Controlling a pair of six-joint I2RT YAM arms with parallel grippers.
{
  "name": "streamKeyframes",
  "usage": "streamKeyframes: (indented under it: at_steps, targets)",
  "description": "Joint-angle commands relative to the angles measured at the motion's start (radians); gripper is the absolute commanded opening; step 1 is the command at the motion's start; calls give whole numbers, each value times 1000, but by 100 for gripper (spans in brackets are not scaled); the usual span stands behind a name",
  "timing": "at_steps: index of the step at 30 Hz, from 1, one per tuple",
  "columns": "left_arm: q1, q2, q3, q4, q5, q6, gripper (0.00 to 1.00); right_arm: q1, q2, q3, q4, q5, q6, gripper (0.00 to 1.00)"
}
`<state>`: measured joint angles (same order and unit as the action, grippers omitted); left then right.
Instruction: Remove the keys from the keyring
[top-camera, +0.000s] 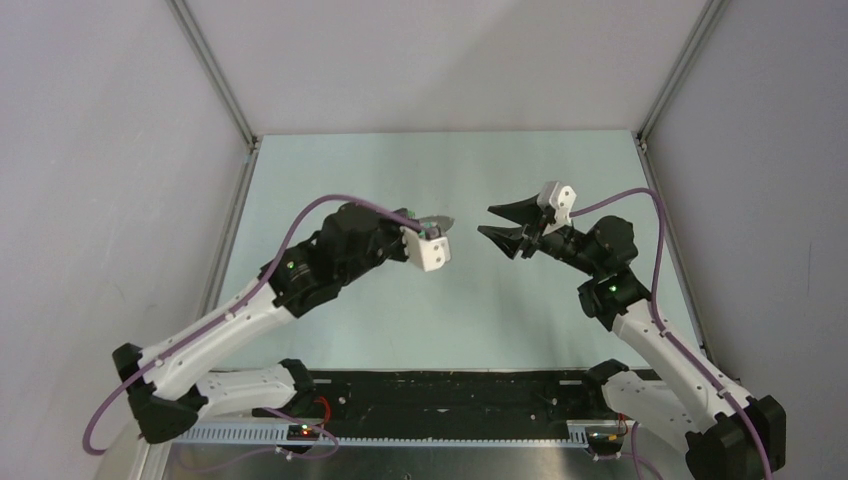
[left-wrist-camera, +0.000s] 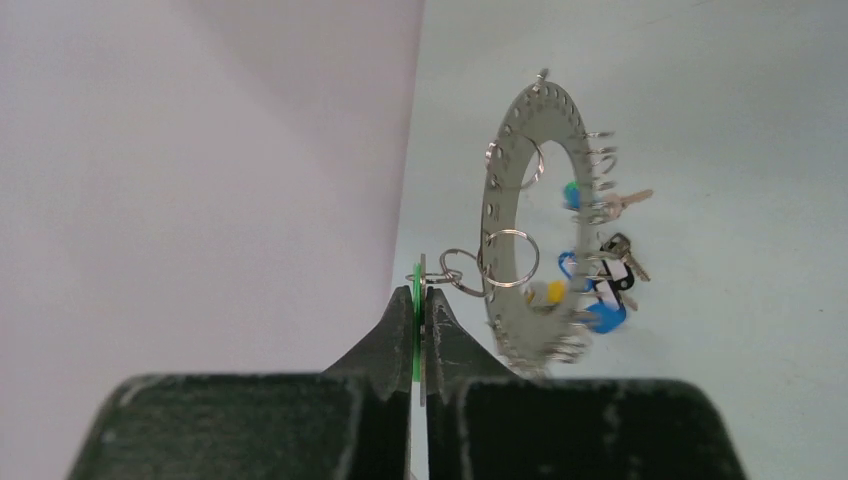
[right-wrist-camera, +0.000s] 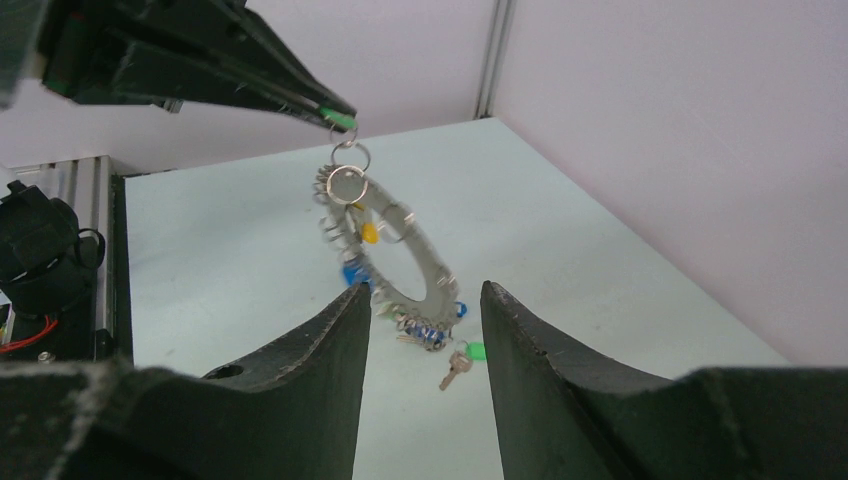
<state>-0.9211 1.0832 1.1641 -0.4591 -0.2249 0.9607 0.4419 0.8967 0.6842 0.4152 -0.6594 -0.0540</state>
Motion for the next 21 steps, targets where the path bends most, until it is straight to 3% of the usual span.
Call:
streamKeyframes:
  at_steps: [1, 11, 21]
  targets:
    - [-5, -84, -57, 127, 180, 154, 0, 19, 20, -1, 109, -34, 19, 49]
    - [-5, -144, -126, 222, 232, 126, 0, 125, 98, 107, 32, -138, -78, 41]
    - [-5, -193, -186, 324, 325, 54, 0, 215, 156, 130, 48, -110, -91, 34]
